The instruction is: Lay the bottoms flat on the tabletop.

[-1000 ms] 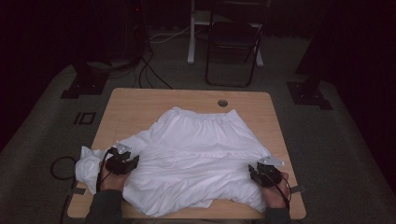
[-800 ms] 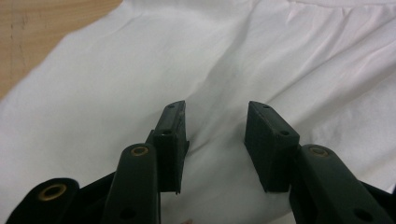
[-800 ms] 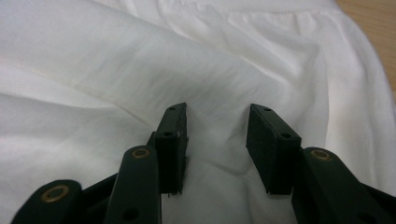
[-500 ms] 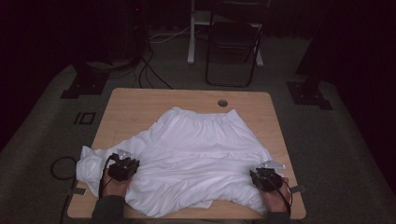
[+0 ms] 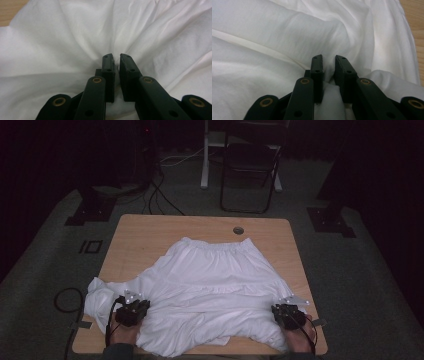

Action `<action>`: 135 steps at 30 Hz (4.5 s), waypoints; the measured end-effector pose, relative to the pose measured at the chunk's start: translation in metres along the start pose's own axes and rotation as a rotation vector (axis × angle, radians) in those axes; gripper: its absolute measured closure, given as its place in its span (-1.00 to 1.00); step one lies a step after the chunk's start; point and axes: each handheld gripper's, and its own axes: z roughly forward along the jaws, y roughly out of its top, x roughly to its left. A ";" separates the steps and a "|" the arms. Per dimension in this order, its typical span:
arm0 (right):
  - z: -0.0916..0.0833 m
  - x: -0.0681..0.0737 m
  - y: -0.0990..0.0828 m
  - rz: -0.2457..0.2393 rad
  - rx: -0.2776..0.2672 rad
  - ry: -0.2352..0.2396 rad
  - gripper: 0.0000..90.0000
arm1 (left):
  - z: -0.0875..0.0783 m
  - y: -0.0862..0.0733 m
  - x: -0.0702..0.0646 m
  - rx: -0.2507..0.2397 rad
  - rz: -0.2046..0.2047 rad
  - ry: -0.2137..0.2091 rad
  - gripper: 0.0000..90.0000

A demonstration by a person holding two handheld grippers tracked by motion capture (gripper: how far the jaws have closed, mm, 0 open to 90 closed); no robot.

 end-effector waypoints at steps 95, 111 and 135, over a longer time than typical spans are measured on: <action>-0.028 -0.003 -0.027 -0.014 0.032 0.015 0.74 | -0.037 -0.031 0.013 0.049 -0.032 0.159 0.87; -0.045 0.012 -0.037 -0.064 0.010 0.061 0.43 | -0.061 -0.050 -0.001 0.019 -0.047 0.165 0.57; -0.005 0.009 -0.011 -0.041 -0.051 0.062 0.48 | 0.005 0.006 0.007 0.001 0.058 0.044 0.80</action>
